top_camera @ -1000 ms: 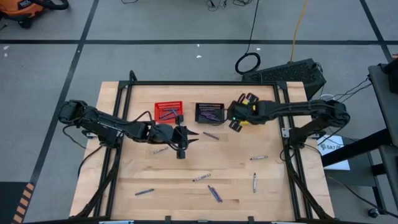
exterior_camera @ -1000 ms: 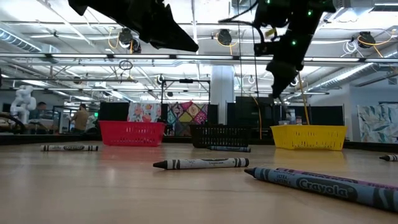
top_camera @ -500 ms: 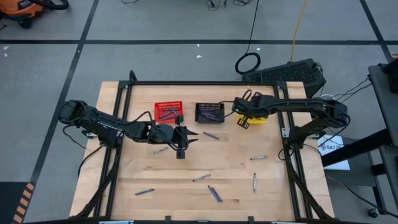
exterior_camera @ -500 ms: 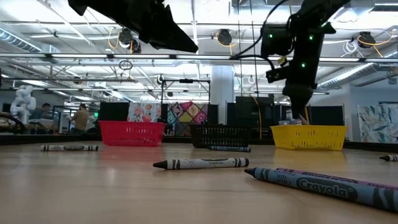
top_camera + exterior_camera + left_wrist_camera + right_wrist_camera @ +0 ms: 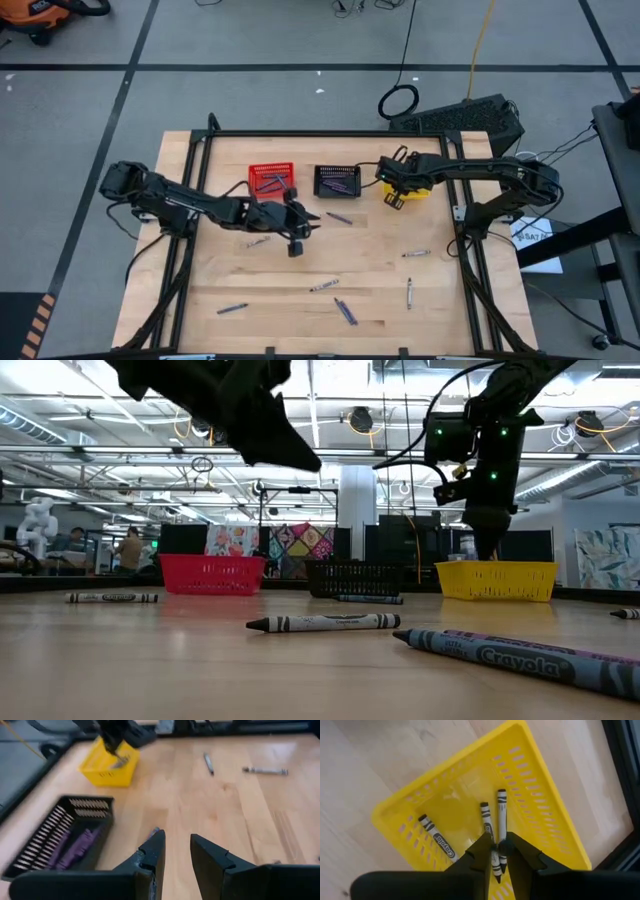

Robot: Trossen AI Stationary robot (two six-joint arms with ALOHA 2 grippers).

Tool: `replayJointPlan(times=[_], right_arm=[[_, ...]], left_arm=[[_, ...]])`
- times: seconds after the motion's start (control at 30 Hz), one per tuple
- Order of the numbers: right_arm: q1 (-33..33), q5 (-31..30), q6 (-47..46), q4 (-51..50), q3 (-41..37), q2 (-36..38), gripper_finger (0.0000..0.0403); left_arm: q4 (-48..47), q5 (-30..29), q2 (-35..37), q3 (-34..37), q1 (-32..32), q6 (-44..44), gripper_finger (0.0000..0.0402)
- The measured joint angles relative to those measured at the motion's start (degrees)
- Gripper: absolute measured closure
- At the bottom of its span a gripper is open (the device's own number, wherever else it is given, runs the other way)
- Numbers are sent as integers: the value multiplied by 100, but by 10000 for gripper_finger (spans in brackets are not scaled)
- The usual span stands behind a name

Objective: Sort crayons
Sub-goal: Put the black crayon into the yellow bin, then put the violet crayon into the black bin

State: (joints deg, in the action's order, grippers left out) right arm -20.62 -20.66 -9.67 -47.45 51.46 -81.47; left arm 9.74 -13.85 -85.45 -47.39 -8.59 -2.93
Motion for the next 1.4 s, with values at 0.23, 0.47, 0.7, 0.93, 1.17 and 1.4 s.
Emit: replayJointPlan(times=[0.23,0.47,0.7,0.93,1.17,1.4], right_arm=[[0,-1,-11,53,0,0,340],[7,-1,-14,34,102,0,320],[9,-1,-356,-541,574,0,308],[58,-1,-616,-1284,1026,0,307],[124,1,-616,-1316,1161,0,307],[122,23,-855,-1439,1161,4,307]], left_arm=[[75,214,-339,-1,-9,-279,307],[300,639,-474,-191,-180,-264,307],[-455,1036,-830,-885,-397,408,307],[-900,1113,-1193,-1513,-542,681,307],[-1314,1364,-1619,-2131,-714,988,307],[-2116,1491,-2308,-2902,-872,1230,307]])
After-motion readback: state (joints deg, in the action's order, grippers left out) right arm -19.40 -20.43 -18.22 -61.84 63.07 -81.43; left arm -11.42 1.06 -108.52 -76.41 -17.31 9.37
